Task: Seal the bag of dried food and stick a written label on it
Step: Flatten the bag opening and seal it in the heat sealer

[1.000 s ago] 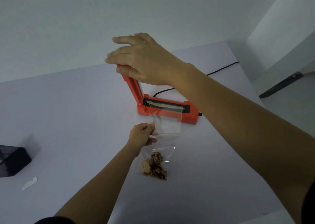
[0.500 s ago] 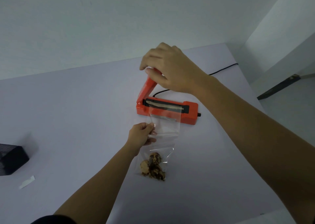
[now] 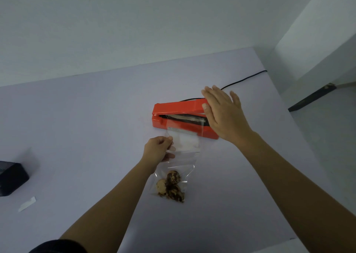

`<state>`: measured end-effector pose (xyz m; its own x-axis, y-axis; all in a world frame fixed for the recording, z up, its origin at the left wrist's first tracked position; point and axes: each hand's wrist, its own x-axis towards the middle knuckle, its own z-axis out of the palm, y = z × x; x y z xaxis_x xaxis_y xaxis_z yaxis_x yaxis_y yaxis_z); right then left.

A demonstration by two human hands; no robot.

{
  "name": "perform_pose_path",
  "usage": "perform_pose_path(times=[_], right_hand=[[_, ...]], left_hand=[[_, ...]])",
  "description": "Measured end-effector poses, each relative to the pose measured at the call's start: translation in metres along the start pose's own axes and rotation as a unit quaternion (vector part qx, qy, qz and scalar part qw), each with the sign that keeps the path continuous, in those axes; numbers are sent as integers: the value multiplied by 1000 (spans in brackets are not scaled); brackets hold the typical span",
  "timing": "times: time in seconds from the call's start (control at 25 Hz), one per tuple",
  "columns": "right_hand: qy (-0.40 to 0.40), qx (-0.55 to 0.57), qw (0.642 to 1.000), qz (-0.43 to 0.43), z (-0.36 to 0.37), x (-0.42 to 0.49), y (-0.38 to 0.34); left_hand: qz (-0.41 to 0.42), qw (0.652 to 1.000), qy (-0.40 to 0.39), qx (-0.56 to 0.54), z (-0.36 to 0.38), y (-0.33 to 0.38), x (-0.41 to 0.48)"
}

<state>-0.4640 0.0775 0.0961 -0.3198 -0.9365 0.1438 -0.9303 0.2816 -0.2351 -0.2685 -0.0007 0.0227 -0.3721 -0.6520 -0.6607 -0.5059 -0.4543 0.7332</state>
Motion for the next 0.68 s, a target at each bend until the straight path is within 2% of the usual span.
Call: perform_pose_path(times=[0.2, 0.48, 0.68], right_hand=[[-56, -83, 995, 20, 20, -12, 15], [-106, -16, 993, 58, 38, -19, 20], [-126, -11, 989, 73, 49, -22, 25]], left_hand=[[1, 1000, 0, -8, -2, 0, -1], [-1, 1000, 3, -8, -3, 0, -2], [-5, 1000, 6, -2, -4, -1, -1]])
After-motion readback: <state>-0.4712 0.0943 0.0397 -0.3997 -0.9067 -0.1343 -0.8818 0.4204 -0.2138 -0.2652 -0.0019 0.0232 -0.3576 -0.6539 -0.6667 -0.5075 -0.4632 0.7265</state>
